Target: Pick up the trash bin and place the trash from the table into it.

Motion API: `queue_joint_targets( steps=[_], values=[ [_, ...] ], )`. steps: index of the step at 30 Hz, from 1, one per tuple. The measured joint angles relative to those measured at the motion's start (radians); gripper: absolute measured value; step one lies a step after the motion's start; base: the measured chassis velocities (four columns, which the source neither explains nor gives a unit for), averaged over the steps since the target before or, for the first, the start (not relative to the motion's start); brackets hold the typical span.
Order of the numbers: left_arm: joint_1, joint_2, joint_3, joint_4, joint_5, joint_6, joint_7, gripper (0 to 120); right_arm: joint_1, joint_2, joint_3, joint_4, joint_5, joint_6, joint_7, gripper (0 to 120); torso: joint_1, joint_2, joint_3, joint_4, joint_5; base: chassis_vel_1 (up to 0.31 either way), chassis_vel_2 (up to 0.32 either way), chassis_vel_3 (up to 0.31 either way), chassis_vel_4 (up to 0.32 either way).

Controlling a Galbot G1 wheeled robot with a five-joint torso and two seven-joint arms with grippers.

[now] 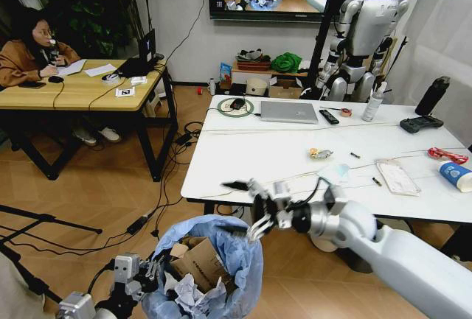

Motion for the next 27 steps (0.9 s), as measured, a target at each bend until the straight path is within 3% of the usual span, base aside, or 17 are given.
queue_joint_targets(
  steps=[3, 5, 10, 13, 16, 27],
  values=[
    [-0.006, 0.001, 0.013, 0.0, 0.01, 0.0, 0.001, 0, -0.079, -0.015, 0.138, 0.004, 0.0, -0.002, 0.069, 100, 0.0, 0.0, 0.0, 0.0001, -0.0001, 0.0, 0.0, 0.0, 0.0],
    [-0.008, 0.001, 0.016, 0.0, 0.011, 0.0, 0.001, 0, -0.096, -0.016, 0.165, 0.005, -0.001, -0.002, 0.088, 100, 0.0, 0.0, 0.0, 0.0001, 0.0001, 0.0, 0.0, 0.0, 0.0],
    [-0.017, 0.0, 0.031, 0.004, 0.022, -0.003, 0.006, 0, -0.245, -0.019, 0.38, 0.016, -0.024, -0.013, 0.277, 100, 0.0, 0.0, 0.0, 0.0, 0.0002, 0.0, 0.0, 0.0, 0.0],
    [-0.024, -0.001, 0.035, 0.006, 0.025, -0.003, 0.007, 0, -0.308, -0.01, 0.448, 0.021, -0.051, -0.024, 0.351, 100, 0.0, 0.0, 0.0, 0.0002, -0.0002, 0.0, 0.0, 0.0, 0.0],
    [-0.034, -0.002, 0.04, 0.007, 0.032, -0.004, 0.007, 0, -0.406, 0.022, 0.525, 0.031, -0.136, -0.015, 0.466, 100, 0.0, 0.0, 0.0, 0.0001, 0.0, 0.0, 0.0, 0.0, 0.0],
    [-0.043, 0.016, 0.06, 0.014, 0.029, -0.006, 0.007, 0, -0.56, 0.163, 0.699, 0.02, -0.26, -0.051, 0.571, 100, 0.0, 0.0, 0.0, 0.0001, -0.0004, 0.0, 0.0, 0.0, 0.0]
  ],
)
